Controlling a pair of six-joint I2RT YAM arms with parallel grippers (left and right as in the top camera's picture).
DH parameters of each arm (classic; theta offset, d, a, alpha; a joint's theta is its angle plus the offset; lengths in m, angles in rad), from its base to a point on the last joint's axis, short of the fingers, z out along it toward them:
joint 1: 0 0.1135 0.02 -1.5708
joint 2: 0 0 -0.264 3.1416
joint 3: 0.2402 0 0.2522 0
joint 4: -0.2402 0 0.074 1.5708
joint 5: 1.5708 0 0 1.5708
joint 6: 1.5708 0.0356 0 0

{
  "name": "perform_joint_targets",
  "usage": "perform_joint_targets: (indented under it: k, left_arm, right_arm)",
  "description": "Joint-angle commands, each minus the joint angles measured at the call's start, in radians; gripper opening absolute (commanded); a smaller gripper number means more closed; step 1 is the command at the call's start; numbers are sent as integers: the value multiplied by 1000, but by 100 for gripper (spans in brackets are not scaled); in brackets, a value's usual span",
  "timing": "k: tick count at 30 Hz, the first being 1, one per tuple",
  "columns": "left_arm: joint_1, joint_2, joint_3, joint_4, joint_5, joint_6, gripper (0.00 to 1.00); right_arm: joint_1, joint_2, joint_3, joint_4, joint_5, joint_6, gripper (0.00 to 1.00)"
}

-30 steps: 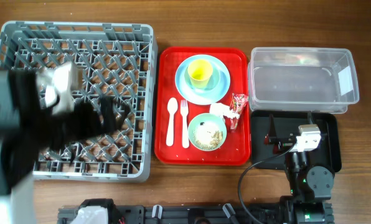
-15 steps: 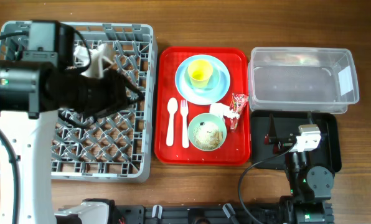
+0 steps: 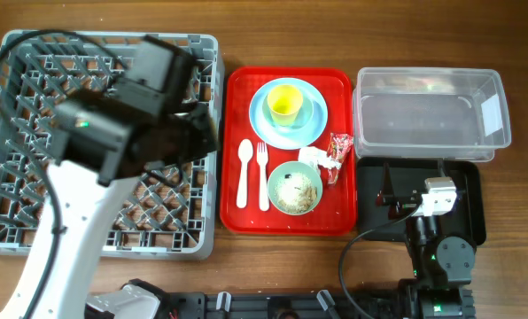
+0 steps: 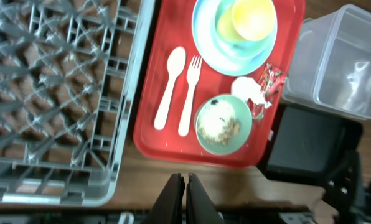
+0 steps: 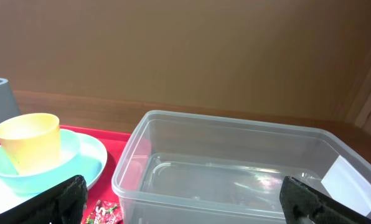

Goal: Sort waste into correct bins and load items into the dishwasher rack
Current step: 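Grasp the white spoon on the red tray with the left gripper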

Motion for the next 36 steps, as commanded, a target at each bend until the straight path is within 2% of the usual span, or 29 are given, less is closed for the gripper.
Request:
perform_joint_targets:
  k: [1,2,3,6,10,14,16,19,23,31,36]
  left_arm:
    - [-76,37,-91,104,-121,-40,4]
    - [-84,45,-103,130,-124,-38,18]
    - [-85,55,-105,143,-123,-36,22]
    - [-85,74,-105,171,-124,-32,23]
    - [-89,90,-132,183,-175,-32,6]
    - [-121,104,-259,231,-175,-33,7]
    - [-145,109,-359,333,-175,-32,17]
    - [-167,115,-499,494,-176,-32,21]
    - [-171,134,-603,599,-175,-32,32]
    - [-173,196,-686,728,-175,-32,24]
    - [-179,262,-715,774,-183,-32,22]
  right_arm:
    - [-5,1,-1,4,-8,-5,100]
    - [-5,1,-1,4,-8,-5,100]
    - [-5,1,-1,4,-8,-5,100]
    - [-5,1,-1,4,-8,-5,100]
    - [-5,1,-1,4,-8,-5,100]
    - [-5,1,-1,4,-8,-5,100]
    - [-5,1,-1,4,-8,-5,100]
    - [-5,1,-1,4,-8,-5,100]
    - [-5,1,-1,4,-8,-5,100]
    - [-5,1,-1,4,-8,-5,100]
    - [-5,1,-1,4,-8,-5,100]
